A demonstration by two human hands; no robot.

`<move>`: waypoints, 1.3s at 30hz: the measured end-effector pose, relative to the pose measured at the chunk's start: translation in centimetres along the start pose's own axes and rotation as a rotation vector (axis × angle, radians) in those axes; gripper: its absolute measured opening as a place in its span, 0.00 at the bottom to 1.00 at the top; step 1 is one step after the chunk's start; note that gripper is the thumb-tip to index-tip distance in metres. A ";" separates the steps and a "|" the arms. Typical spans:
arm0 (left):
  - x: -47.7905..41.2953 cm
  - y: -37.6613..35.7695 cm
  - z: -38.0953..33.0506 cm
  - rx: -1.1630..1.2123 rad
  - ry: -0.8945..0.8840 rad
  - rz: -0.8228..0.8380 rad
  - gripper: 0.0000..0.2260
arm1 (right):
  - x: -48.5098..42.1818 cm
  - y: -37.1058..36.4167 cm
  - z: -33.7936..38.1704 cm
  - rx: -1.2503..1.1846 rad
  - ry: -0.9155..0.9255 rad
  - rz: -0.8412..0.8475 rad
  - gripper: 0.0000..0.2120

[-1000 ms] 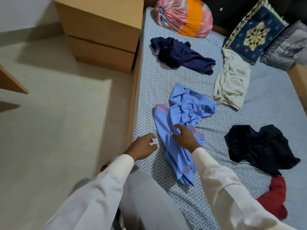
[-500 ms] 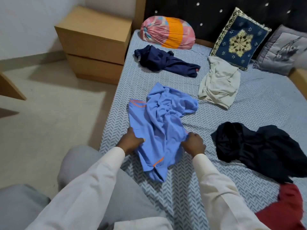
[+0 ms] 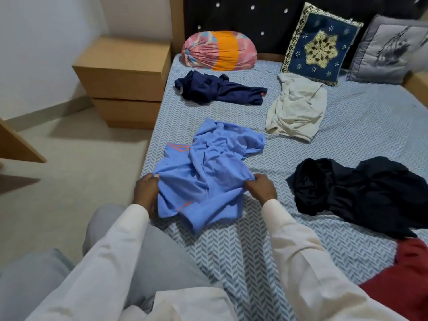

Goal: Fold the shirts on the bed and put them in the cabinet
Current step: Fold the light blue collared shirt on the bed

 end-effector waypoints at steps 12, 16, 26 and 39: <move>1.1 1.7 -1.5 0.271 0.068 -0.067 0.08 | 4.5 -2.4 3.2 -0.078 0.412 -0.034 0.21; 1.0 1.4 -2.7 0.279 0.034 0.054 0.10 | 9.6 -10.9 5.0 0.190 0.512 0.353 0.43; -0.9 5.7 -8.6 0.367 -0.147 -0.001 0.10 | 12.0 -5.8 6.9 -0.718 0.065 1.054 0.18; -5.1 12.9 -16.1 0.930 -0.160 -0.139 0.17 | 18.9 -6.3 15.9 -0.479 0.297 1.202 0.14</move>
Point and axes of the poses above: each hand's wrist, its own x-axis away from the middle knuckle, its own y-axis out of the back of the hand, z = x × y, the point moved 8 cm from there along -x, towards the middle knuckle, and after that the axes turned 14 degrees about -y, right-handed, at the moved point
